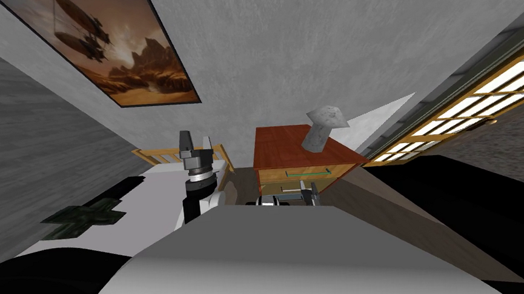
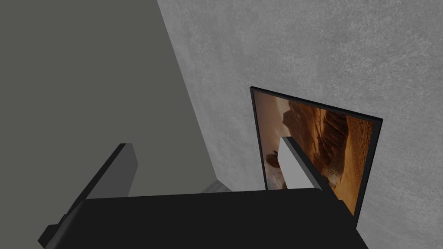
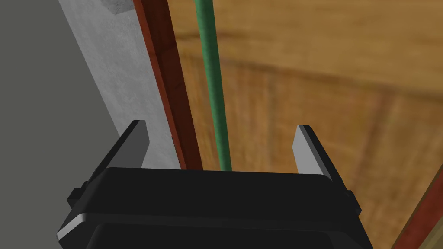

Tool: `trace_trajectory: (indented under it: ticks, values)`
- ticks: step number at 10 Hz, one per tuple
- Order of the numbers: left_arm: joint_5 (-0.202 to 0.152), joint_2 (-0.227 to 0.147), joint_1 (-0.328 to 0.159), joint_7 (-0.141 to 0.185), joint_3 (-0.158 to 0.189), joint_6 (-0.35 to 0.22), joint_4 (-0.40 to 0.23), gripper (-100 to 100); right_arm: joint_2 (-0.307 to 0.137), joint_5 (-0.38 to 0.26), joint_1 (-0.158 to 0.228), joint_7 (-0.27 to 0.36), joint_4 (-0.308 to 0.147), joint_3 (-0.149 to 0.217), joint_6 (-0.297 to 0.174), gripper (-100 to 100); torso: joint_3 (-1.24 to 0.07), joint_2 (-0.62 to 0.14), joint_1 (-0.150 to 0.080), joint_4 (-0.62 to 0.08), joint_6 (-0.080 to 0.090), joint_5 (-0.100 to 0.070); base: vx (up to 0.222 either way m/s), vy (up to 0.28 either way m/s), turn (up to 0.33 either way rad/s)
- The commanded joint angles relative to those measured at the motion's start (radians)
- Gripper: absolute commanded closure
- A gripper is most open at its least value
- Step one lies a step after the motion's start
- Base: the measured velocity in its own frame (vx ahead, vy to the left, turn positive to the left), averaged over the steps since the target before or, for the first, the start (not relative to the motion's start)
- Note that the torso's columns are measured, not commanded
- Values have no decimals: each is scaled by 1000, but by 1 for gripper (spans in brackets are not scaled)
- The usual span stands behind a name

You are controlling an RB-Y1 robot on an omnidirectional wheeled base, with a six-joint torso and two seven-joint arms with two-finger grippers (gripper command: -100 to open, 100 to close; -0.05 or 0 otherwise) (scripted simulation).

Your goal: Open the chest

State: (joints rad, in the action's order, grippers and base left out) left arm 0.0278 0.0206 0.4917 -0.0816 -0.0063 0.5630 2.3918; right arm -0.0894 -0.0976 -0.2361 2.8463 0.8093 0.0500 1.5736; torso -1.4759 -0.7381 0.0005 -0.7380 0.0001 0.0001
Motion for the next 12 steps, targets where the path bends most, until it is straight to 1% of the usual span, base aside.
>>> trace_trajectory:
  ticks: [1, 2, 3, 4, 5, 8, 9, 10, 11, 12]
  values:
    - [0, 0, 0, 0, 0, 0, 0, 0, 7, -1, -2, 76, -2, 0, 6, -100, 0, 0, 0, 0, 0, 0, 0, 0, 0]
    - [0, 0, 0, 0, 0, 0, 0, 0, 11, -1, -3, 106, -4, 1, 10, -100, 0, 0, -1, 0, 0, 0, 3, -10, 29]
    - [0, 0, 0, 0, 0, 0, 0, 0, 11, -1, -3, 115, -4, 1, 10, -100, 0, 0, -1, 0, 0, 0, 4, -13, 37]
    - [0, 0, 0, 0, 0, 0, 0, 0, 10, -1, -2, 104, -5, 1, 10, -100, 0, 0, -1, 0, 0, 0, 0, 0, 0]
    - [0, 0, 0, 0, 0, 0, 0, 0, -9, 1, 14, 82, 21, 12, -29, -100, 0, 0, 0, 0, 0, 0, -14, 40, -44]
    - [0, 0, 0, 0, 0, 0, 0, 0, -34, 3, 35, 48, 55, 28, -81, -100, 0, 0, 2, 0, 0, 1, -20, 74, -38]
    - [0, 0, 0, 0, 0, 0, 0, 0, -53, 5, 50, 22, 81, 39, -120, -100, 0, 0, -1, 0, 0, 0, -17, 82, -53]
    - [0, 0, 0, 0, 0, 0, 0, 0, -39, 1, 23, 38, 97, 29, -107, -100, 0, 0, -1, 0, 0, 0, -9, 42, -15]
    - [0, 0, 0, 0, 0, 0, 0, 0, -47, 4, 45, 31, 72, 35, -107, 100, 0, 1, -3, 0, 0, -1, 0, 2, 20]
    - [0, 0, 0, 0, 0, 0, 0, 0, -34, 3, 35, 48, 55, 28, -81, 100, -1, 1, -4, 0, 0, -1, 11, -33, 40]
